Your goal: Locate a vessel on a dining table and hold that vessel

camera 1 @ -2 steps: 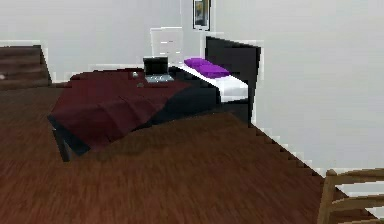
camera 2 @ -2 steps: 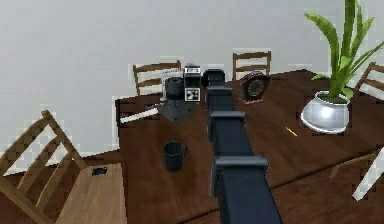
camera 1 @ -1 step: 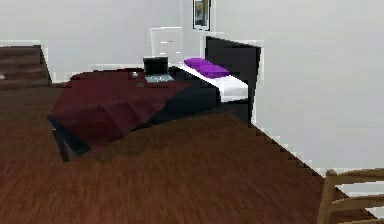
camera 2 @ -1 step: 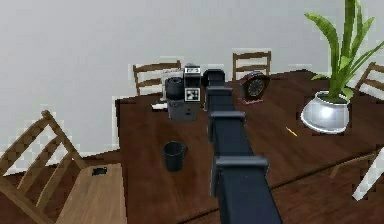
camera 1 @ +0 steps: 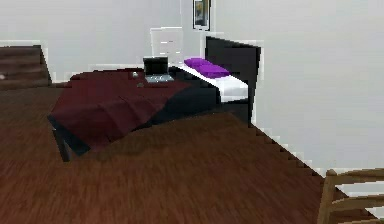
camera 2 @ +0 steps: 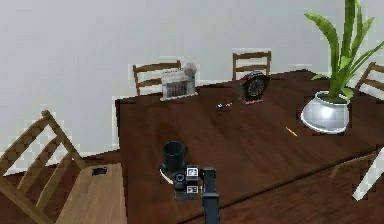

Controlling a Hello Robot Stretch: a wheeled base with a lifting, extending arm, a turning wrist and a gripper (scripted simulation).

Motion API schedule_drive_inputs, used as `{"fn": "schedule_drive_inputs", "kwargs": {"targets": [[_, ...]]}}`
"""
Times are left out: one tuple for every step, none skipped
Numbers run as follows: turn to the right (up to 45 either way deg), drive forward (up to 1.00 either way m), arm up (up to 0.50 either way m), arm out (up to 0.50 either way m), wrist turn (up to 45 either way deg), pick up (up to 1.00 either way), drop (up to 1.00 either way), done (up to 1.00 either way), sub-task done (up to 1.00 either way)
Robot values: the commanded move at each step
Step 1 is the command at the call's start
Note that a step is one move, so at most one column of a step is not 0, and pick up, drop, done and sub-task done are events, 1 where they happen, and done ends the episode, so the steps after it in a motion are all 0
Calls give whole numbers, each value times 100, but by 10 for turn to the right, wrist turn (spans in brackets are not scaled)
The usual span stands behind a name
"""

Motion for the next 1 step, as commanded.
{"fn": "schedule_drive_inputs", "kwargs": {"targets": [[0,0,0,0,0,100,0,0,0]]}}
